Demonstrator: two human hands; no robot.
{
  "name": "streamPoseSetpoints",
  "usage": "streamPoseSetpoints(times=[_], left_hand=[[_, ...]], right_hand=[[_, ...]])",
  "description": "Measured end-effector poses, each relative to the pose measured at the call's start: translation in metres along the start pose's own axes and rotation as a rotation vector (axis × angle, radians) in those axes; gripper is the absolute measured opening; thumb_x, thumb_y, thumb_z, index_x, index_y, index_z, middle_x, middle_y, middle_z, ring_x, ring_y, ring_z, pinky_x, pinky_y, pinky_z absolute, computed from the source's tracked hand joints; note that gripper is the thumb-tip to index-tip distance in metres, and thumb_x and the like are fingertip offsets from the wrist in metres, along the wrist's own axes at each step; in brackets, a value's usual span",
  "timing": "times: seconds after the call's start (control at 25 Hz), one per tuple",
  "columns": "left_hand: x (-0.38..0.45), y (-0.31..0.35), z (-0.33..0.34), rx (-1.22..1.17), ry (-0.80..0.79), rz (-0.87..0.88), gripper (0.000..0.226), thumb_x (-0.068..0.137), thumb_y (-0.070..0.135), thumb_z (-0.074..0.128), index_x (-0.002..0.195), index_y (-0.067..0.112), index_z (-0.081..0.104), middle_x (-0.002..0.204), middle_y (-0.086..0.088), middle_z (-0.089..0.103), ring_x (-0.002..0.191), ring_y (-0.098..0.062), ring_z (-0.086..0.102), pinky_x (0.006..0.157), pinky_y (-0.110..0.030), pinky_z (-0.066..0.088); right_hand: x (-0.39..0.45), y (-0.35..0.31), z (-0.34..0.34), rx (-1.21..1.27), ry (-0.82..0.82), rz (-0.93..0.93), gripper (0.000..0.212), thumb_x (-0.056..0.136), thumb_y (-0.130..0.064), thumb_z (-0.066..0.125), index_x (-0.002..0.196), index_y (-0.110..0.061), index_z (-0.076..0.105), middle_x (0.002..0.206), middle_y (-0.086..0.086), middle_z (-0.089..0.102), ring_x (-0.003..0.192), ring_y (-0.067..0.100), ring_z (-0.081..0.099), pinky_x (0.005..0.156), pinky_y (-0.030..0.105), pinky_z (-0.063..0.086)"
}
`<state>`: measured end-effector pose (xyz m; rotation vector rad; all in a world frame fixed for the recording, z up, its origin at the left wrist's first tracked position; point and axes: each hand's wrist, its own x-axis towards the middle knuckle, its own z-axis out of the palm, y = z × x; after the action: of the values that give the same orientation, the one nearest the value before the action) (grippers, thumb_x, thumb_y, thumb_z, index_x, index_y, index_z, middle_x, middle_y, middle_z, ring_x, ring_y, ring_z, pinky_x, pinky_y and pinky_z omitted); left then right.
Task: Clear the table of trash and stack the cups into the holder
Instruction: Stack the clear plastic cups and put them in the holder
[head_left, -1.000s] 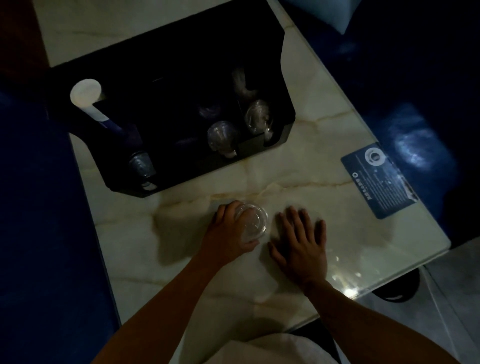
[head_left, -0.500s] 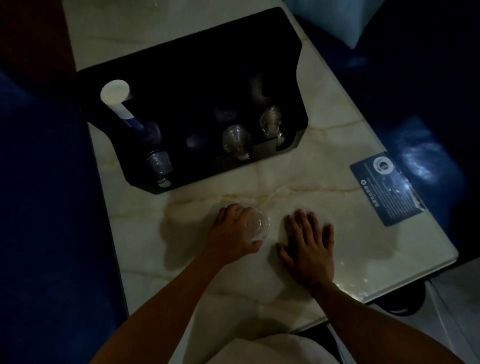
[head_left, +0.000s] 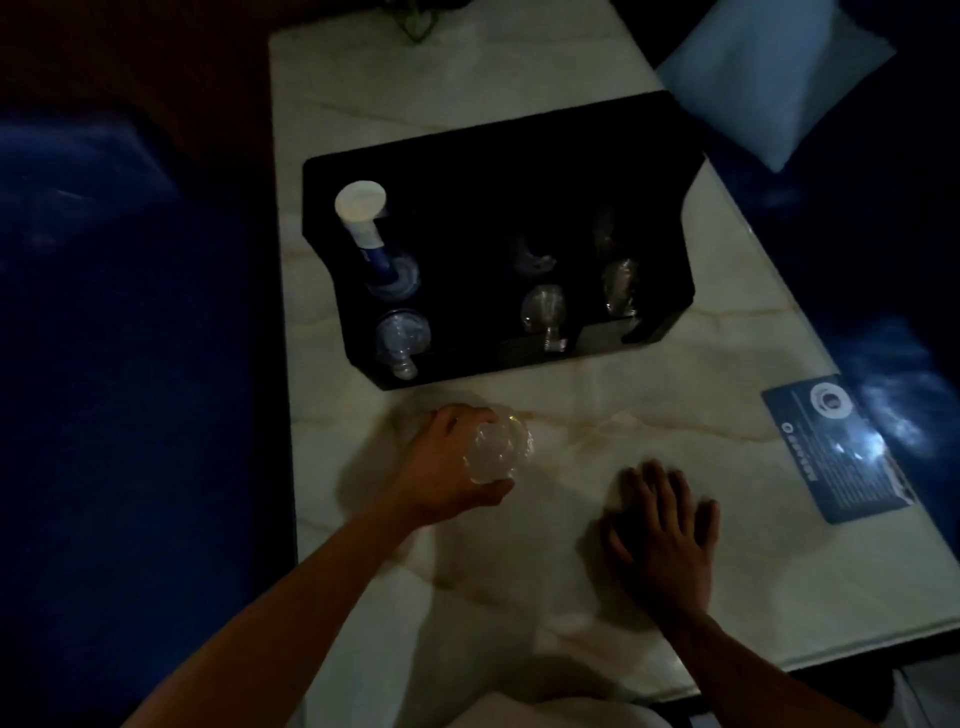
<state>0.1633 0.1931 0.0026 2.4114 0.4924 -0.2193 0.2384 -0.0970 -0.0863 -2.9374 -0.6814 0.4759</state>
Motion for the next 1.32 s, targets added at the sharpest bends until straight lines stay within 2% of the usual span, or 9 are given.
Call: streamPoseSetpoints(times=[0.12,0.2,0.28,0.36,0.52,0.76,0.96,1.16,1.32], left_hand=[[-0.002,-0.014,-0.038,0.022,0.112,0.044,0.083,0.060,0.057,0.079,0.131,0.031,0.045,0.131,0.003,0.049,0.116,-0.012,0.047,0.097,-0.023,0.040],[0.000,-0.022,-0.062,0.101,0.164,0.072,0.085,0.060,0.061,0.075,0.133,0.032,0.044,0.132,0.002,0.048,0.116,-0.014,0.046,0.095,-0.027,0.043],[0.007,-0.033,-0.087,0.110,0.183,0.024,0.083,0.057,0.067,0.070,0.131,0.043,0.039,0.133,0.008,0.043,0.116,-0.008,0.041,0.093,-0.026,0.040],[0.018,-0.045,-0.110,0.153,0.210,0.009,0.084,0.058,0.069,0.070,0.131,0.042,0.038,0.133,0.007,0.043,0.118,-0.009,0.041,0.095,-0.027,0.040],[0.044,-0.063,-0.142,0.249,0.294,0.087,0.083,0.061,0.066,0.072,0.131,0.034,0.041,0.130,0.002,0.050,0.120,-0.015,0.046,0.098,-0.035,0.047],[0.072,-0.067,-0.155,0.404,0.186,0.161,0.085,0.063,0.069,0.065,0.133,0.029,0.039,0.134,-0.006,0.047,0.121,-0.025,0.046,0.098,-0.045,0.048],[0.082,-0.065,-0.152,0.560,0.093,0.178,0.088,0.065,0.067,0.063,0.137,0.020,0.041,0.137,-0.014,0.046,0.123,-0.034,0.045,0.105,-0.048,0.040],[0.091,-0.067,-0.151,0.702,0.028,0.252,0.084,0.071,0.063,0.067,0.136,0.015,0.047,0.132,-0.019,0.051,0.116,-0.039,0.050,0.102,-0.048,0.042],[0.101,-0.062,-0.148,0.714,-0.091,0.202,0.083,0.071,0.061,0.069,0.137,0.016,0.043,0.129,-0.019,0.051,0.114,-0.038,0.051,0.093,-0.046,0.049]], right_hand=[[0.009,-0.022,-0.003,0.083,-0.011,0.038,0.092,0.080,-0.073,0.022,0.153,-0.018,0.024,0.162,0.008,0.016,0.150,0.030,0.002,0.118,0.059,-0.005],[0.018,-0.043,-0.003,0.075,-0.018,-0.073,0.089,0.083,-0.072,0.021,0.154,-0.019,0.019,0.163,0.007,0.010,0.150,0.028,-0.003,0.118,0.056,-0.012],[0.036,-0.067,-0.003,0.047,-0.047,-0.208,0.084,0.086,-0.071,0.019,0.155,-0.024,0.006,0.164,0.004,-0.002,0.149,0.025,-0.014,0.118,0.053,-0.016],[0.060,-0.088,-0.005,0.035,-0.061,-0.306,0.085,0.087,-0.071,0.021,0.155,-0.026,-0.002,0.164,0.001,-0.008,0.149,0.023,-0.017,0.119,0.051,-0.014],[0.087,-0.115,-0.004,-0.001,-0.081,-0.374,0.085,0.086,-0.073,0.023,0.155,-0.030,0.000,0.164,-0.002,-0.008,0.150,0.025,-0.014,0.118,0.055,-0.012],[0.087,-0.113,0.006,-0.043,0.000,-0.364,0.081,0.088,-0.074,0.026,0.155,-0.030,0.010,0.165,-0.002,0.004,0.151,0.025,-0.004,0.119,0.055,-0.005],[0.088,-0.113,0.010,-0.046,0.009,-0.348,0.082,0.088,-0.075,0.027,0.155,-0.033,0.006,0.165,-0.005,0.002,0.151,0.024,-0.003,0.120,0.056,0.000],[0.088,-0.114,0.007,-0.039,0.001,-0.346,0.082,0.089,-0.074,0.026,0.155,-0.031,0.004,0.165,-0.004,0.000,0.151,0.024,-0.005,0.120,0.057,0.001],[0.087,-0.115,0.005,-0.035,-0.013,-0.356,0.082,0.088,-0.073,0.025,0.155,-0.031,0.003,0.165,-0.002,0.001,0.151,0.026,-0.005,0.119,0.059,0.005]])
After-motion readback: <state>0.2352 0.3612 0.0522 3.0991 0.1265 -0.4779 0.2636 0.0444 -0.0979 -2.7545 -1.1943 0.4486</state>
